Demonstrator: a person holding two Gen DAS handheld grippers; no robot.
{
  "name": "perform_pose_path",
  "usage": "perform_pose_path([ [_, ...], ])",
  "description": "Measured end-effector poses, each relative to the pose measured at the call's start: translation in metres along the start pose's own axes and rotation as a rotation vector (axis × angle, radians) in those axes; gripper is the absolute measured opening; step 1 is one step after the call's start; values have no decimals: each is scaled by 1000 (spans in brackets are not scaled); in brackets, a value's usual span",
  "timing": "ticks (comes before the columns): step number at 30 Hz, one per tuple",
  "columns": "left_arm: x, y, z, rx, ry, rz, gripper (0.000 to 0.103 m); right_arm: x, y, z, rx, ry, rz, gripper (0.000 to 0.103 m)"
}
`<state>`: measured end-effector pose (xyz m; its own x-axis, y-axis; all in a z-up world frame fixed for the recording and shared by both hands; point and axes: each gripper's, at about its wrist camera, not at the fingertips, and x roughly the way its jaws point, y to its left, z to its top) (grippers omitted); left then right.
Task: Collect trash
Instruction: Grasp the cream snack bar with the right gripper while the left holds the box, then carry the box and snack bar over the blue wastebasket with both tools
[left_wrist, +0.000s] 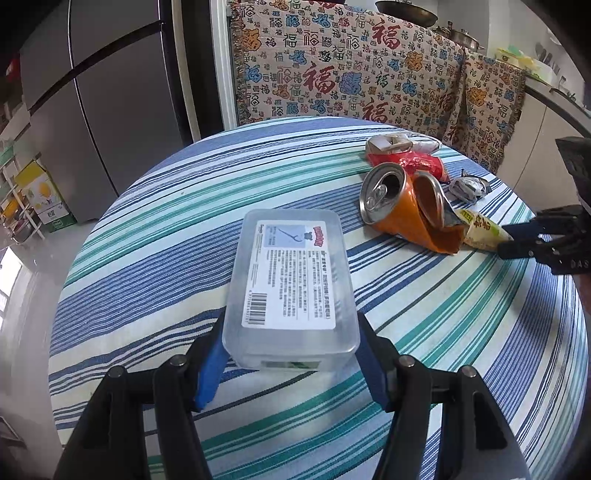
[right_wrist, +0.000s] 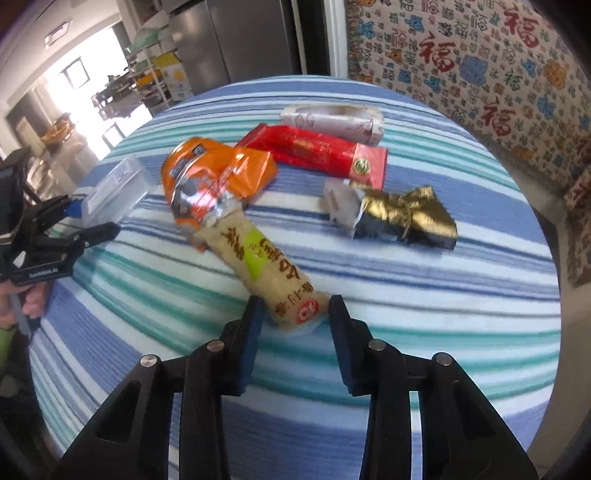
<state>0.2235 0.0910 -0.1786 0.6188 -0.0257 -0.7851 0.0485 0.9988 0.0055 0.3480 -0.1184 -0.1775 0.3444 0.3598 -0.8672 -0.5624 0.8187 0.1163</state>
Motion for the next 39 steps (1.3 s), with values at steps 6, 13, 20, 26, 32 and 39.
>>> perform_pose_path([
  [6, -9, -1, -10, 11, 3, -10, 65, -20, 52, -35, 7, 60, 66, 37],
  [13, -15, 12, -10, 6, 26, -94, 65, -22, 76, -19, -245, 32, 30, 73],
  [20, -1, 10, 7, 25, 41, -78, 66, 10, 81, -13, -282, 137, 53, 29],
  [26, 1, 2, 5, 36, 43, -26, 66, -2, 39, -25, 107, 106, -77, 30],
  [32, -5, 6, 11, 15, 47, -76, 66, -8, 47, -22, 25, 86, -78, 60],
  [39, 8, 3, 25, 52, 90, -57, 66, 8, 56, -4, -99, 128, -78, 29],
])
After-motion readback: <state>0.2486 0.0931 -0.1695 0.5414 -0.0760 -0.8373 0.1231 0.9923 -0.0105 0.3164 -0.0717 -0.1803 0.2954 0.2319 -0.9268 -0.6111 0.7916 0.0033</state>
